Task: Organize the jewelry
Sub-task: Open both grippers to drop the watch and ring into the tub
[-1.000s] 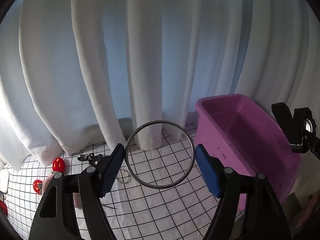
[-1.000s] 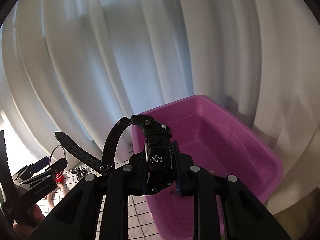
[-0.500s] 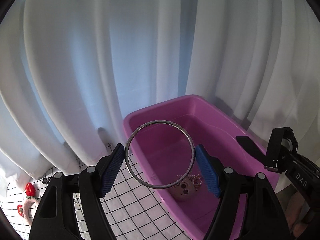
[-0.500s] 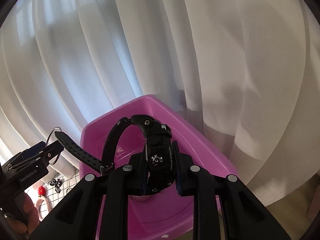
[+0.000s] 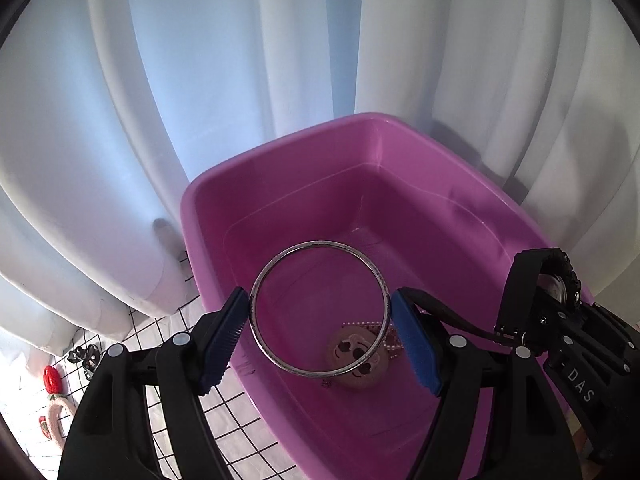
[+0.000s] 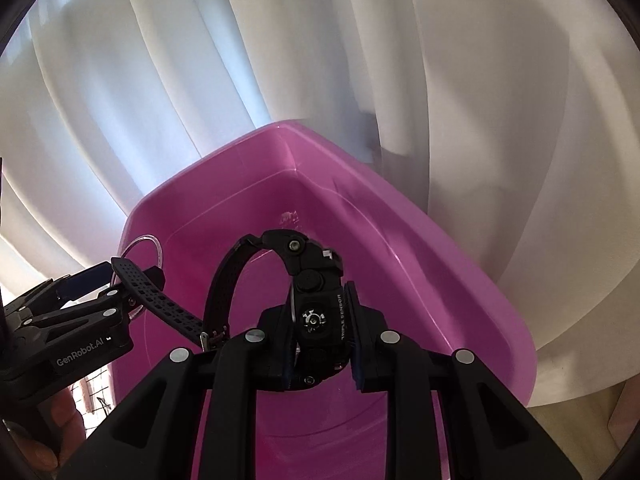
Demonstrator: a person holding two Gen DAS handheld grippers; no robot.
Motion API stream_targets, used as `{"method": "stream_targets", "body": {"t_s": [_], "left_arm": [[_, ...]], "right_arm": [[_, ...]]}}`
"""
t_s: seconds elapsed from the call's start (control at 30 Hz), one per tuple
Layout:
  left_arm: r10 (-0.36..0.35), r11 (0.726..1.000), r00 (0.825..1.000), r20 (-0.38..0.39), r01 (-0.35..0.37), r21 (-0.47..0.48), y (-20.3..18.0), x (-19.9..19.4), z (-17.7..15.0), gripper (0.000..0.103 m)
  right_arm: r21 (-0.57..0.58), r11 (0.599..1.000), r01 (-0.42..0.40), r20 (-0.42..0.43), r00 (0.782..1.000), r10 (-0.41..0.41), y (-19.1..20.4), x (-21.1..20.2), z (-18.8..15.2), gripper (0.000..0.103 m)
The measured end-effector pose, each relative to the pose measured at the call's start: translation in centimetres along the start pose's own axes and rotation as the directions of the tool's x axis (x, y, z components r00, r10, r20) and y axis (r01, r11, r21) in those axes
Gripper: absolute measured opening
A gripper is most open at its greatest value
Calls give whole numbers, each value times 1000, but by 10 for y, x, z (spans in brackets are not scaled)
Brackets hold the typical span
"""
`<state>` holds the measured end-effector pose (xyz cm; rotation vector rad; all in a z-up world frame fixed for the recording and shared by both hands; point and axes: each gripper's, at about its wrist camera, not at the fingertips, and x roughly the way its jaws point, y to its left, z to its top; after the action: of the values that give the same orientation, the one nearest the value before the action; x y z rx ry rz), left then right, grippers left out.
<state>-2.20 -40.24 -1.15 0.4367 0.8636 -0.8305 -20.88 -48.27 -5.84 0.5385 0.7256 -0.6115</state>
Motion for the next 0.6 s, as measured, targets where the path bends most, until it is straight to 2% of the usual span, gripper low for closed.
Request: {"method": "stream_targets", "body": {"t_s": [0.07,0.1,0.13,0.2,0.3,0.37,0.5,0.6], "left_arm": [[-3,1000,999,-35,3,-6,1,7,0,75],[-1,1000,999,-48,1,-10,2,10,0,80],[-9,1000,999,-48,9,-13,2,11,0,81],[-12,1000,999,-45,12,-9,2,11,0,85],[5,1000,999,-41,-4,14,-3,9,-1,95],[16,1000,999,-35,-15,20,-5,8,-2,97],[11,1000,999,-31,-11,6,-2,5,-1,97],[17,1000,1000,-24,-17,-11,2,2,-1,97]], "right_arm": [[1,1000,4,6,1000,-4,0,3,0,21],[4,1000,13,13,1000,-13,-1,2,0,22],[3,1000,18,13,1000,-18,-1,5,1,31],[-3,1000,15,23,1000,-15,-1,4,2,38],[-7,1000,21,30,999,-21,-1,3,1,39],[-3,1000,17,34,999,-17,-1,0,1,40],[9,1000,4,43,999,-4,-1,-1,2,48],[21,1000,-14,49,999,13,-1,-7,2,48]]}}
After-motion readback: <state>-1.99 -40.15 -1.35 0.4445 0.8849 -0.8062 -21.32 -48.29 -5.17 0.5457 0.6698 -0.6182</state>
